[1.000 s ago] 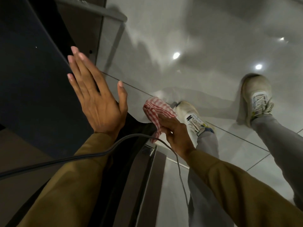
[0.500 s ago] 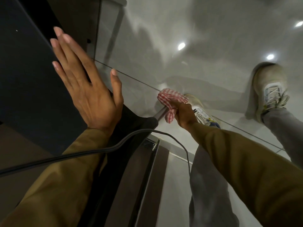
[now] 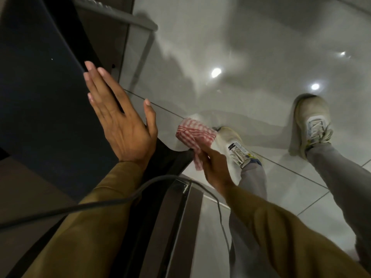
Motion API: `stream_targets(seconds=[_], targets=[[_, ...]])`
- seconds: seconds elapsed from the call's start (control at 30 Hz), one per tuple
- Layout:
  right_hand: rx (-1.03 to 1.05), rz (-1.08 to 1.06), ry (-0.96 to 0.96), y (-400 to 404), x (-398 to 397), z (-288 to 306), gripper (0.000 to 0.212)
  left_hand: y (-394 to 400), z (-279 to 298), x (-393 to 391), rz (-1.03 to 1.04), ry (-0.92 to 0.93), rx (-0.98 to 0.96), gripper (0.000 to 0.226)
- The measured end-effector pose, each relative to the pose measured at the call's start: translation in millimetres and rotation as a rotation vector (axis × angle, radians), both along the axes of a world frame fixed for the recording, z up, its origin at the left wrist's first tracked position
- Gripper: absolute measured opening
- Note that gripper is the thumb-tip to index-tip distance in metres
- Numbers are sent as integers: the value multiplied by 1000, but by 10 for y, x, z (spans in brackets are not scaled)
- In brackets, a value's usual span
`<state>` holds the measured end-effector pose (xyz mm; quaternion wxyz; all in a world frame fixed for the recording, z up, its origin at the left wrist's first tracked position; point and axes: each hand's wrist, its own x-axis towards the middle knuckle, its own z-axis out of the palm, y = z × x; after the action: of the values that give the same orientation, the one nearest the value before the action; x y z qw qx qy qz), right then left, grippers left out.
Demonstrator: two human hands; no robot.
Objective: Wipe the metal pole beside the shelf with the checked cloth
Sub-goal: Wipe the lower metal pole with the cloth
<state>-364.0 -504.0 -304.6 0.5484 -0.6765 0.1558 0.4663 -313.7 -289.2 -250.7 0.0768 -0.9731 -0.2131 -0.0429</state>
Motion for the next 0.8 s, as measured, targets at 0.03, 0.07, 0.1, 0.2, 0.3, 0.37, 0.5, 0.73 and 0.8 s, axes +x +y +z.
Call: stream_targets(seconds=[0.03, 0.07, 0.1, 0.2, 0.3, 0.37, 0.5, 0.73, 0.8], targets=[[-46, 27, 48, 46, 79, -95, 28, -2, -12, -3, 3, -10, -2, 82], [-66, 33, 120, 62, 135, -242, 29, -6, -26, -8, 4, -23, -5, 81], [-75, -40, 209, 79, 187, -396, 32, -11, -35, -7, 4, -39, -8, 81], [-159, -212, 380, 107, 256, -708, 33, 8, -81, -14, 7, -79, 8, 79], [-231, 156, 263, 91, 205, -819, 39, 28, -98, -8, -1, -83, 23, 79], [-254, 217, 231, 90, 214, -710, 37, 29, -84, 3, -5, -76, 17, 79], [11, -168, 235, 29, 163, -168, 34, 0, -47, 23, 4, -50, 10, 80], [-20, 18, 43, -52, -26, 60, 34, -36, -2, 21, 25, -4, 1, 80], [15, -134, 116, -43, 9, -140, 33, -39, 17, 22, 27, 6, 5, 80]])
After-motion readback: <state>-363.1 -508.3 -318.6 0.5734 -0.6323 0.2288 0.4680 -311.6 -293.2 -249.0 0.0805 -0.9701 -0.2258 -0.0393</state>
